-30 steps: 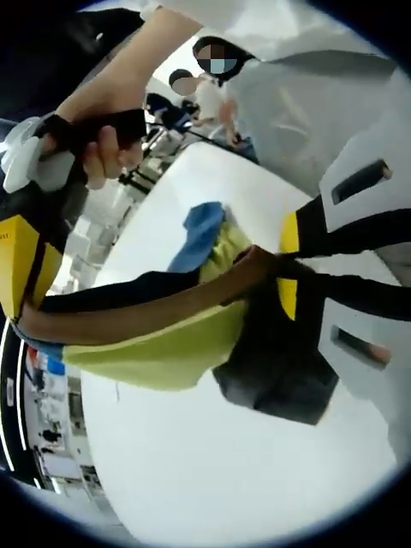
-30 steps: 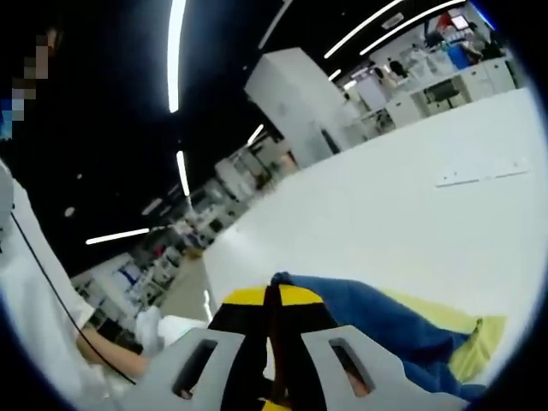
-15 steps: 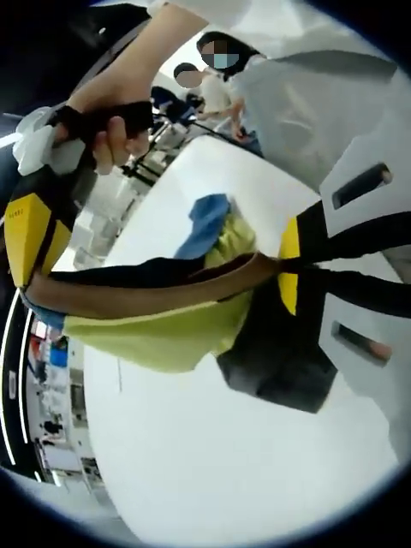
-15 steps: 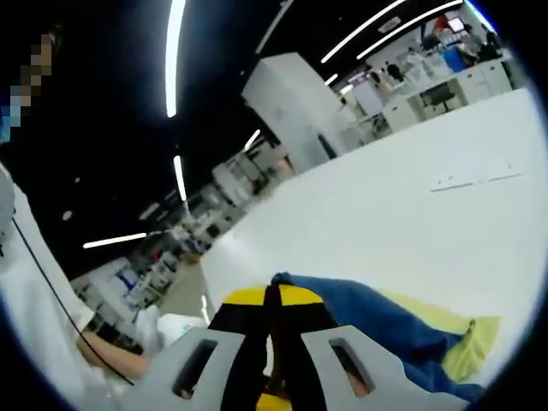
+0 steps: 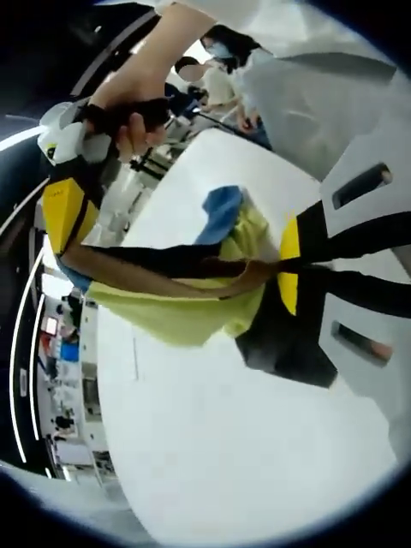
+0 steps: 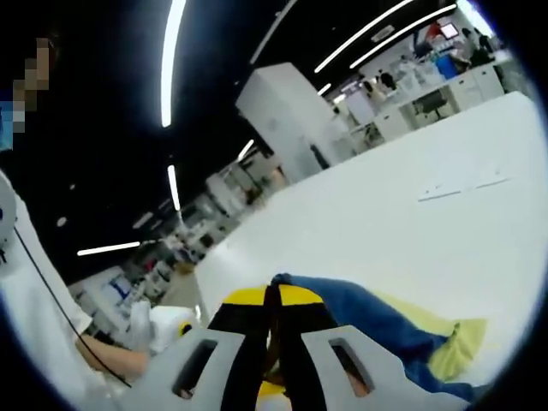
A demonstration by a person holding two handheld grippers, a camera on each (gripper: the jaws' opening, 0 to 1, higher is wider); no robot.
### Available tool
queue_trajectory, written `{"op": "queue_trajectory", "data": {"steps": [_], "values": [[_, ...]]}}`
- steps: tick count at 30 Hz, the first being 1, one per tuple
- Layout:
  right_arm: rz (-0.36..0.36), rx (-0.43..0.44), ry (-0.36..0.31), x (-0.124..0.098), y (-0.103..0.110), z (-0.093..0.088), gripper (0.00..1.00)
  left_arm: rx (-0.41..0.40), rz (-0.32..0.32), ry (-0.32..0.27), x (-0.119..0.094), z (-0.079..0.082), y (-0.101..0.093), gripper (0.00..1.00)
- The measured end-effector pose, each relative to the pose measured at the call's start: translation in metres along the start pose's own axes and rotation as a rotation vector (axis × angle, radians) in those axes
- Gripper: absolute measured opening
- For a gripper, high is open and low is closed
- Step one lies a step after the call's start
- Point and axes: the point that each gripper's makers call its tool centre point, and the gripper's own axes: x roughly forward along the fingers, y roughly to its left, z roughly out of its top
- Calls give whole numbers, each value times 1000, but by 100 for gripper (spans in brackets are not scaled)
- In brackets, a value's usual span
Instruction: Fold the garment on the visible template until the final outline fits inside the template.
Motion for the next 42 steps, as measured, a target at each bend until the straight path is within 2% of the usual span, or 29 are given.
{"op": "queue_trajectory", "data": {"steps": [8,18,26,31,42], "values": [[-17,2,-16,-7,-2,3,3,10,24,-15,-5,8,8,0],[-49,-3,-45,-24,-6,10,3,76,54,-45,-13,26,13,0],[-53,-17,-49,-33,1,9,3,107,31,-45,-11,37,5,0],[-57,-22,-66,-41,5,13,3,121,28,-65,-17,48,0,0],[-67,-47,-103,-58,12,24,3,132,66,-131,-39,79,7,0]]}}
